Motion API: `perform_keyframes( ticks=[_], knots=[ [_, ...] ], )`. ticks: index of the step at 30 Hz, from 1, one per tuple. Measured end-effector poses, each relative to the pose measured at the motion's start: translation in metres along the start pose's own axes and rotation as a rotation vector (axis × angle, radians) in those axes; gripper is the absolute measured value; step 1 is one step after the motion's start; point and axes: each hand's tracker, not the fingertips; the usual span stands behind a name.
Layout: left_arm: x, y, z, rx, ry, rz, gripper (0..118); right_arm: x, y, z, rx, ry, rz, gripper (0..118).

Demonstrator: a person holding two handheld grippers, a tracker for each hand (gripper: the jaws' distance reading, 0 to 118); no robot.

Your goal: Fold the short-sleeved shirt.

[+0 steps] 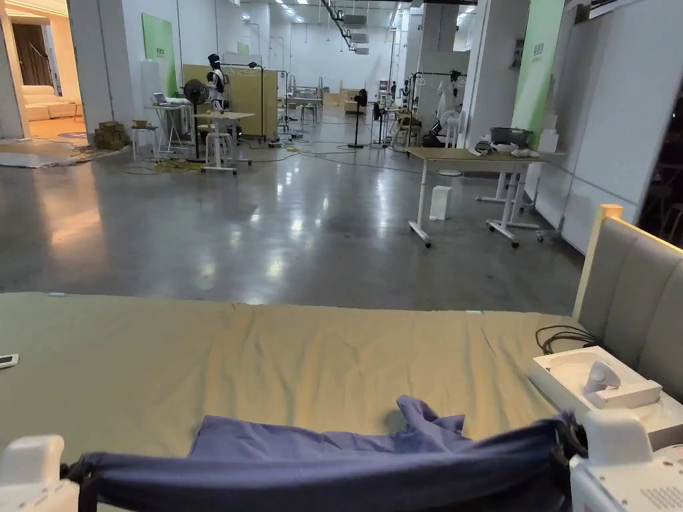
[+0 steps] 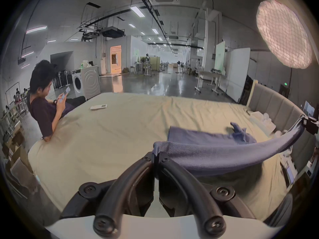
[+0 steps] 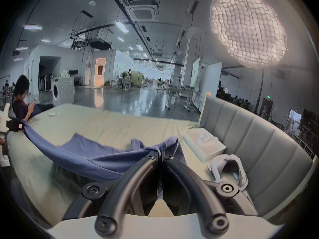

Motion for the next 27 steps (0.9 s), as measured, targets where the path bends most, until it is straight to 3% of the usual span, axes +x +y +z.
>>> perform_keyframes(
  ticks=[6, 11, 15, 18, 22, 23, 25, 26, 27],
  knots=[
    [-0.001, -0.068, 0.033, -0.114, -0.003, 0.019, 4, -0.008, -0.071, 0.039, -0.139, 0.006, -0.013, 2],
    [0.001, -0.11, 0.033, -0.272, 0.001, -0.03, 4, -0.015, -0.121, 0.064, -0.272, -0.009, 0.048, 2],
    [0.003, -0.138, 0.018, -0.395, 0.004, -0.11, 4, -0.018, -0.157, 0.059, -0.392, -0.005, 0.069, 2],
    [0.01, -0.151, 0.005, -0.491, 0.016, -0.179, 4, -0.02, -0.177, 0.049, -0.492, 0.022, 0.041, 2],
    [0.009, -0.147, -0.013, -0.559, 0.019, -0.162, 4, -0.025, -0.189, 0.039, -0.585, 0.008, 0.048, 3],
    [0.007, -0.145, -0.016, -0.573, 0.013, -0.151, 4, -0.025, -0.19, 0.037, -0.592, 0.008, 0.046, 5],
    [0.004, -0.144, -0.02, -0.597, 0.005, -0.139, 7, -0.027, -0.187, 0.036, -0.595, -0.003, 0.055, 30],
    [0.003, -0.141, -0.02, -0.601, 0.004, -0.131, 13, -0.027, -0.184, 0.036, -0.599, -0.016, 0.067, 42],
    [0.002, -0.139, -0.02, -0.601, 0.011, -0.128, 27, -0.026, -0.18, 0.038, -0.596, -0.023, 0.077, 56]
  ],
)
